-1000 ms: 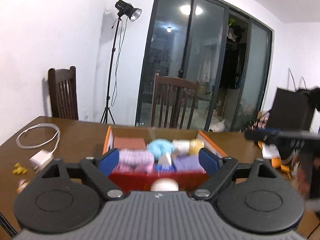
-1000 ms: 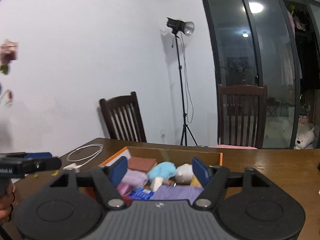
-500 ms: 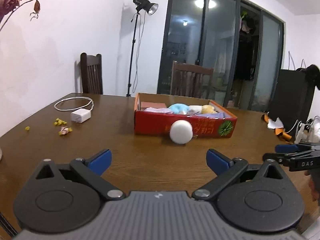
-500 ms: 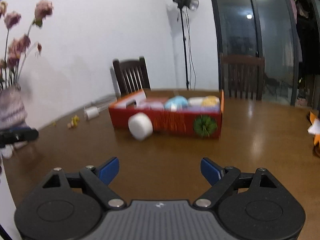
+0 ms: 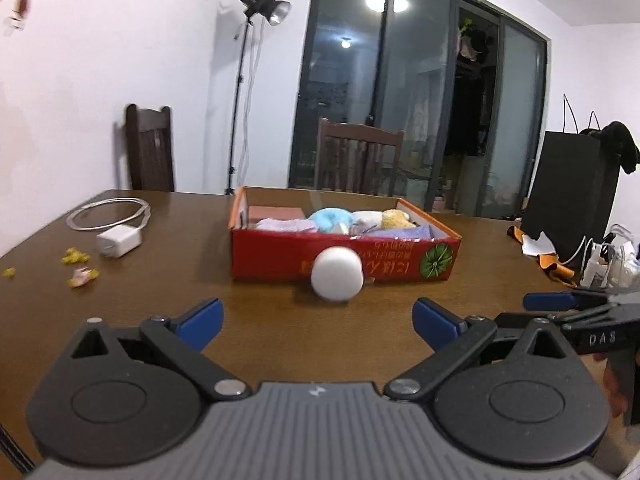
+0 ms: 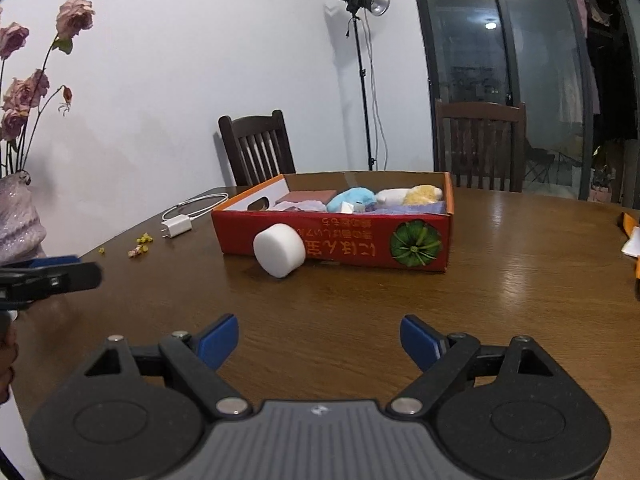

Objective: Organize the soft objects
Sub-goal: 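Close both grippers on the white foam cylinder and lift it, then carry the white foam cylinder with both grippers over the box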

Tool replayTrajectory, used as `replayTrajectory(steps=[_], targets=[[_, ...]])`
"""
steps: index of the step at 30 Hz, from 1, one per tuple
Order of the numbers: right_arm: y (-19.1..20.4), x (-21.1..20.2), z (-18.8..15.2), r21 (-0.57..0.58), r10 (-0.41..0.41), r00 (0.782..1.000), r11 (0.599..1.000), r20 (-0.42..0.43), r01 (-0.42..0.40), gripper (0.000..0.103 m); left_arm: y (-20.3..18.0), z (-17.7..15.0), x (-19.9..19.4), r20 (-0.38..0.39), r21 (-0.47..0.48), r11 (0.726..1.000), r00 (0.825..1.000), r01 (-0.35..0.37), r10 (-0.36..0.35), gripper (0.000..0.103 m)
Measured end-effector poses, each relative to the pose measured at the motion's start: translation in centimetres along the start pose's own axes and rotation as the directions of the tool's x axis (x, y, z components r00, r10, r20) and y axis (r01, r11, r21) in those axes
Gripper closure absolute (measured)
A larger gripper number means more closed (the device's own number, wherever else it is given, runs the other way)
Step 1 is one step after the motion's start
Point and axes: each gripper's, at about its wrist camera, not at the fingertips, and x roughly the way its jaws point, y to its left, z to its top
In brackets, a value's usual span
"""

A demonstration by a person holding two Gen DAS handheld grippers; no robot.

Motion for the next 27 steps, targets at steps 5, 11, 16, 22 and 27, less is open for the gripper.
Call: replayTrajectory(steps=[5, 11, 16, 22, 27], targets=[[-2.1, 5.4, 2.3, 0.211, 0.175, 0.985, 0.962, 0.016, -0.174, 0.025, 2.5, 3.0, 7.7, -0.066, -0.143, 0.985, 0.992, 0.094, -0.105, 0.018], [-5.1, 14.2, 3.6, 0.434, 0.267, 0.963, 0.866, 0.016, -0.248, 0.06, 4.4, 4.2, 16.3, -0.124, -0.268, 0.952, 0.974, 0.149, -0.187, 0.051], [-5.8, 18.3, 3.0, 0.537, 0.33, 0.944, 0.792, 0.026, -0.292, 0.07, 5.8, 2.5, 18.7, -0.176, -0.384, 0.902, 0.944, 0.195, -0.279, 0.07], [-5.6, 18.6, 2.7, 0.523, 0.359, 0.932, 0.787, 0.047, -0.329, 0.072, 5.3, 2.5, 18.0, -0.174, -0.353, 0.915, 0.947, 0.197, -0.271, 0.078], [-4.3, 16.3, 2.7, 0.425, 0.358, 0.933, 0.841, 0.027, -0.335, 0.072, 4.2, 1.7, 15.3, -0.185, -0.354, 0.911, 0.939, 0.211, -0.289, 0.078]])
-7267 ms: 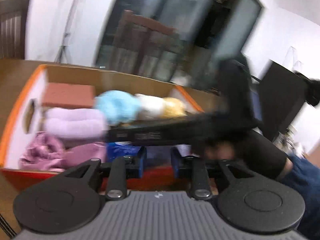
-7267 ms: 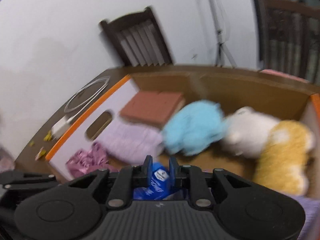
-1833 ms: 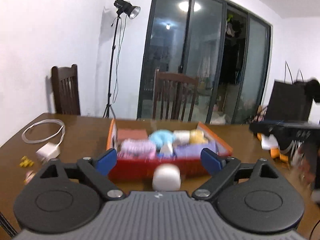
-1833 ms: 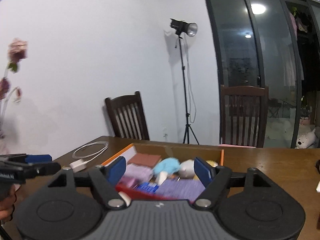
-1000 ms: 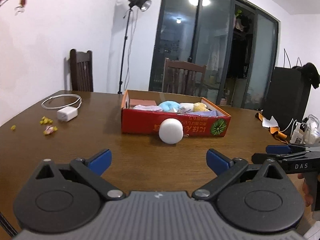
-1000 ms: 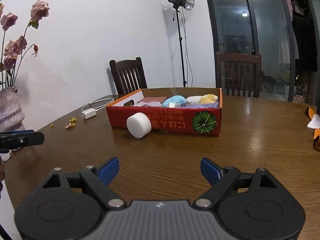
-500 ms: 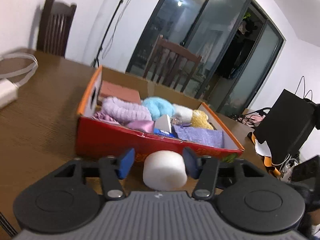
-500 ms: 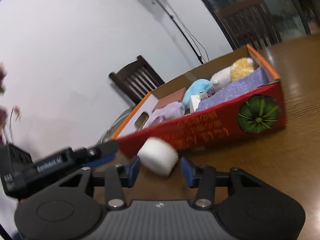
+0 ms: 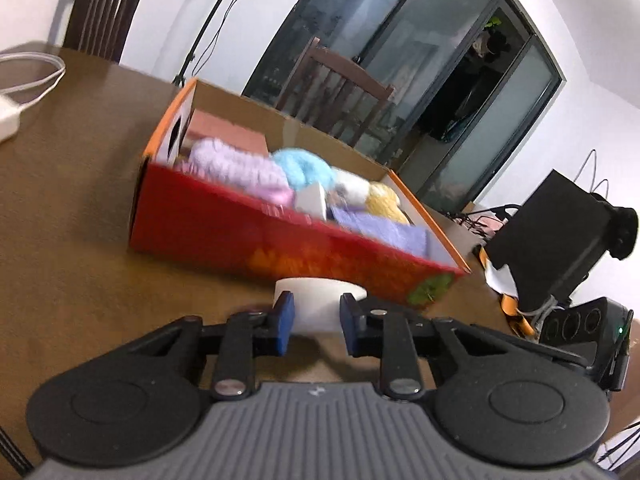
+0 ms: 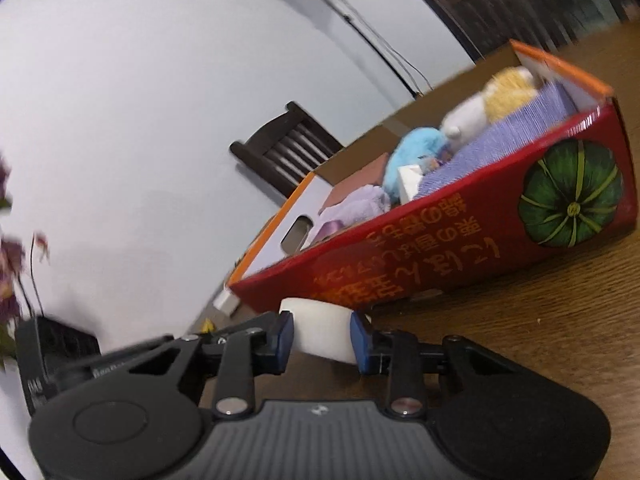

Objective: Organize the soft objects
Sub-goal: 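Carry the white foam cylinder with both grippers over the box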

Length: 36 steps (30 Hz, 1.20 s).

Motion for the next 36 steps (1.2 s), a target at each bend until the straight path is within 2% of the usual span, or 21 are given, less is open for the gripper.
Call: replayTrajectory(steps=[2, 4, 5, 6, 7, 8, 9, 12, 15, 22, 26, 28, 29, 31, 32, 33, 36], targets=[[1.3, -1.9, -1.0, -0.044, 0.02, 1.0, 0.999, -0.002, -0.02, 0.07, -0.8, -1.9, -2.4, 0.028, 0.015, 1.0, 0.999, 0.023, -0.023, 0.077], [2.3, -4.4, -2.7, -0.057, 0.058, 0.998, 0.997, -0.015, -0.059, 0.067, -1.0, -3.8, -4.9, 0.029, -0.011, 0.997, 0.997, 0.074, -0.074, 0.072], [2.6, -5.5, -3.4, -0.058, 0.079, 0.997, 0.995, -0.02, -0.08, 0.067, -1.0, -4.6, -5.8, 0.027, -0.027, 0.995, 0.995, 0.094, -0.093, 0.064], [3.0, -6.7, -4.2, -0.068, 0.104, 0.994, 0.992, -0.026, -0.106, 0.067, -1.1, -5.6, -6.8, 0.025, -0.034, 0.993, 0.994, 0.109, -0.109, 0.051], [3.3, -7.8, -4.8, -0.081, 0.111, 0.993, 0.99, -0.03, -0.113, 0.066, -1.2, -6.5, -7.7, 0.026, -0.022, 0.993, 0.993, 0.114, -0.113, 0.045], [3.6, -8.8, -5.3, -0.094, 0.098, 0.995, 0.99, -0.033, -0.101, 0.059, -1.3, -7.1, -8.3, 0.029, -0.008, 0.994, 0.994, 0.109, -0.109, 0.04], [3.9, -9.4, -5.6, -0.112, 0.073, 0.997, 0.991, -0.036, -0.077, 0.055, -1.4, -7.8, -9.0, 0.026, 0.001, 0.996, 0.996, 0.09, -0.09, 0.04], [4.3, -10.5, -6.2, -0.155, 0.003, 0.998, 0.988, -0.057, -0.012, 0.054, -1.4, -8.5, -9.6, 0.008, 0.006, 0.996, 0.996, 0.088, -0.088, 0.04], [4.2, -10.7, -6.5, -0.142, -0.039, 0.998, 0.989, -0.054, 0.031, 0.054, -1.2, -8.5, -9.6, 0.006, 0.003, 0.998, 0.998, 0.061, -0.061, 0.041], [5.3, -8.6, -7.3, -0.174, -0.044, 0.994, 0.984, -0.098, 0.026, 0.055, -0.3, -8.6, -10.2, 0.011, -0.052, 0.998, 1.0, 0.025, -0.024, 0.044], [5.8, -7.0, -7.5, -0.182, -0.054, 0.992, 0.983, -0.115, 0.033, 0.056, 0.3, -8.6, -9.7, -0.005, -0.075, 0.997, 1.0, 0.007, -0.007, 0.056], [5.8, -6.3, -7.6, -0.171, -0.085, 0.989, 0.983, -0.12, 0.064, 0.06, 0.6, -8.4, -9.2, -0.015, -0.088, 0.996, 1.0, 0.001, -0.003, 0.06], [5.7, -6.2, -7.6, -0.163, -0.084, 0.989, 0.985, -0.126, 0.063, 0.065, 0.8, -8.4, -9.0, -0.02, -0.091, 0.996, 1.0, 0.003, -0.004, 0.065], [5.4, -5.8, -7.6, -0.134, -0.059, 0.988, 0.99, -0.144, 0.04, 0.068, 0.9, -8.3, -8.6, -0.032, -0.093, 0.996, 0.999, 0.013, -0.016, 0.074], [5.4, -5.6, -7.7, -0.126, -0.047, 0.987, 0.992, -0.157, 0.028, 0.074, 1.0, -8.3, -8.4, -0.037, -0.094, 0.995, 0.999, 0.026, -0.03, 0.078], [5.3, -5.3, -7.8, -0.114, -0.035, 0.985, 0.993, -0.171, 0.015, 0.081, 1.0, -8.2, -8.2, -0.041, -0.095, 0.995, 0.999, 0.032, -0.036, 0.078], [5.6, -5.1, -7.5, -0.12, -0.043, 0.986, 0.993, -0.161, 0.024, 0.082, 0.4, -7.3, -7.7, -0.025, -0.088, 0.996, 0.999, 0.031, -0.033, 0.079]])
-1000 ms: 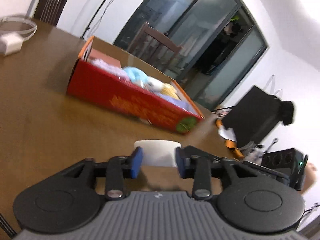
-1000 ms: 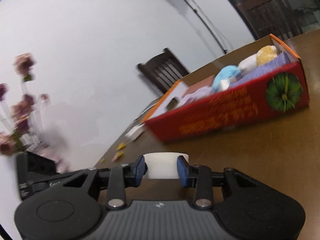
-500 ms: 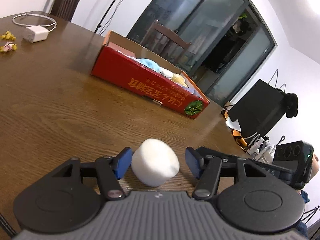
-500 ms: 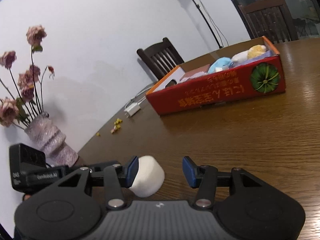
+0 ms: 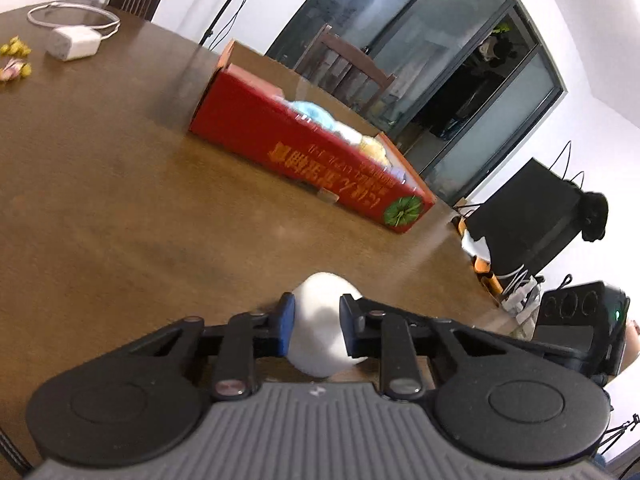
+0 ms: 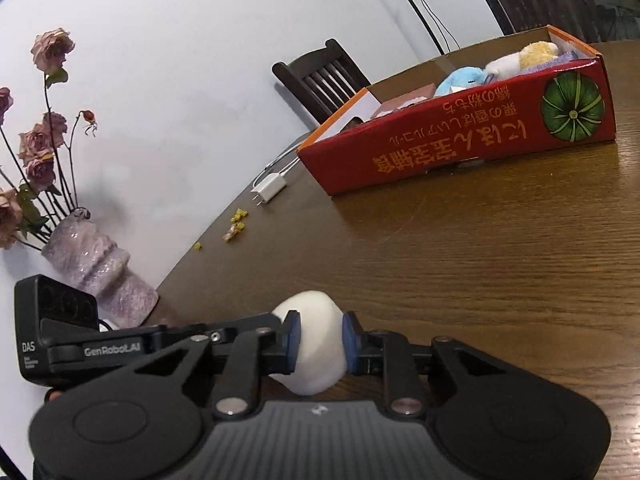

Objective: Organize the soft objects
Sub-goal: 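Carry the white foam cylinder with both grippers over the box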

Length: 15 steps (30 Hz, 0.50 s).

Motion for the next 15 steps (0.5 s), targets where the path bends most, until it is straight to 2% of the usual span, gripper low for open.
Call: replayTrajectory(steps=[3, 5, 7, 9, 11, 13, 15], targets=[[0.4, -1.1, 2.0, -0.029, -0.012, 0.998, 0.999, 0.06, 0.014, 0.083, -2.0, 2.9, 0.6, 0.045, 0.055, 0.998, 0.998, 0.041, -0.044, 0.079], [0.4, -2.0, 4.6, -0.066, -0.018, 0.994, 0.998, 0.112, 0.025, 0.083, -3.7, 5.6, 1.5, 0.072, 0.105, 0.992, 0.994, 0.075, -0.083, 0.079], [-0.2, -2.8, 7.7, -0.095, -0.037, 0.985, 0.994, 0.166, 0.053, 0.083, -5.1, 9.1, 3.7, 0.085, 0.137, 0.984, 0.988, 0.118, -0.131, 0.079], [-1.3, -3.1, 11.0, -0.113, -0.067, 0.976, 0.989, 0.209, 0.092, 0.083, -6.1, 12.3, 6.8, 0.067, 0.137, 0.979, 0.985, 0.15, -0.16, 0.079], [-3.0, -2.5, 14.5, -0.126, -0.119, 0.969, 0.981, 0.218, 0.149, 0.083, -6.9, 14.9, 10.2, 0.053, 0.142, 0.979, 0.986, 0.148, -0.157, 0.079], [-5.4, -1.0, 17.8, -0.114, -0.17, 0.968, 0.975, 0.182, 0.193, 0.083, -7.3, 17.0, 14.2, 0.021, 0.142, 0.982, 0.992, 0.123, -0.127, 0.079], [-7.7, 0.7, 20.0, -0.101, -0.225, 0.964, 0.966, 0.14, 0.24, 0.083, -6.5, 18.3, 18.4, -0.025, 0.071, 0.993, 0.996, 0.092, -0.09, 0.081]])
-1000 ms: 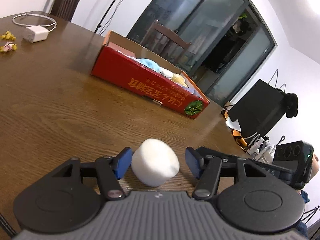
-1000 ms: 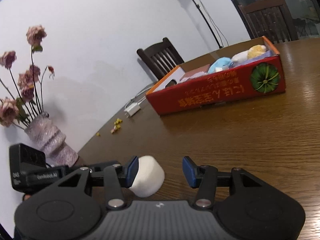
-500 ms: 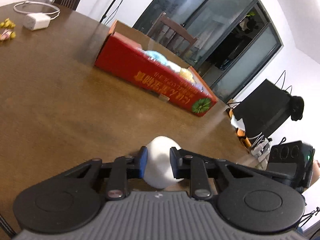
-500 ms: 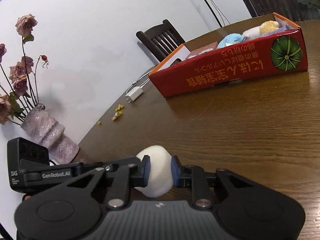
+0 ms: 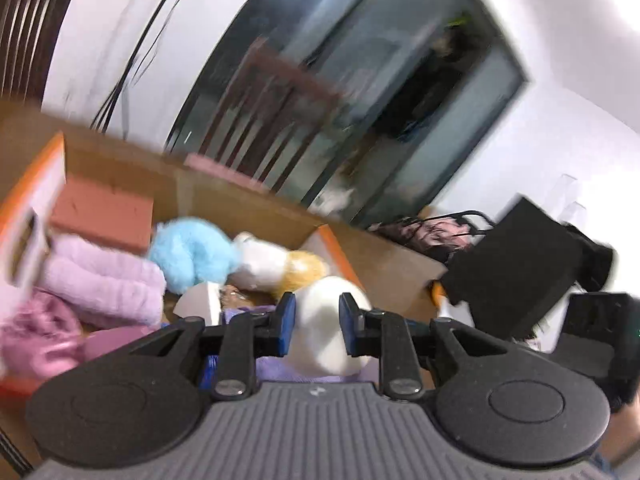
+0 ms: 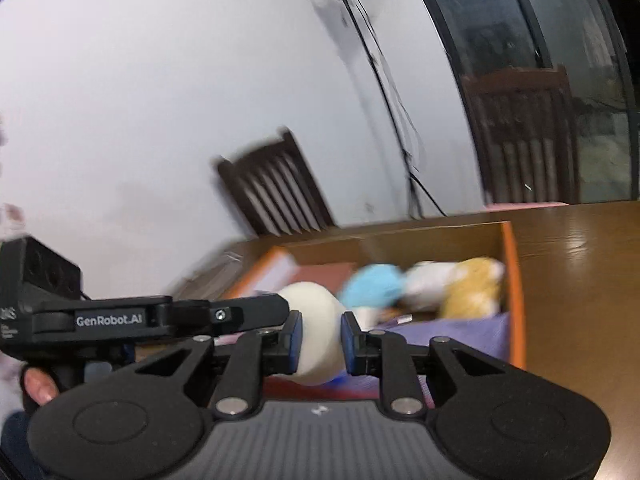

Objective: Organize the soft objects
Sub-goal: 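Carry the white foam cylinder with both grippers over the box, then lower the cylinder into the box and open both grippers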

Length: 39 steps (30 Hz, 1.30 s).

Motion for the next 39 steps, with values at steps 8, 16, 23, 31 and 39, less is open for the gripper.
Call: replayTrajectory(steps=[8, 16, 23, 31, 39], targets=[[-3.7, 8.6, 1.6, -0.063, -0.14, 0.979, 0.989, -0.151, 0.132, 0.085, 2.1, 1.3, 7.8, -0.12, -0.004, 0.976, 0.969, -0.217, 0.215, 0.083], [-3.2, 10.4, 0.8, -0.158, -0.202, 0.961, 0.972, -0.191, 0.173, 0.09, 2.4, 1.5, 7.9, -0.146, -0.008, 0.974, 0.964, -0.225, 0.222, 0.082], [-3.0, 10.6, 1.2, -0.168, -0.24, 0.954, 0.963, -0.181, 0.211, 0.086, -0.1, 1.2, 4.4, -0.052, 0.11, 0.956, 0.959, -0.272, 0.279, 0.058], [1.5, 3.8, 3.2, -0.22, -0.245, 0.968, 0.949, -0.062, 0.226, 0.055, -2.7, 1.1, -4.9, 0.053, 0.29, 0.897, 0.942, -0.332, 0.331, 0.036], [3.3, -5.2, 2.6, -0.23, -0.273, 0.962, 0.936, 0.001, 0.266, 0.024, -3.4, -1.6, -13.2, 0.204, 0.39, 0.794, 0.885, -0.466, 0.419, 0.014]])
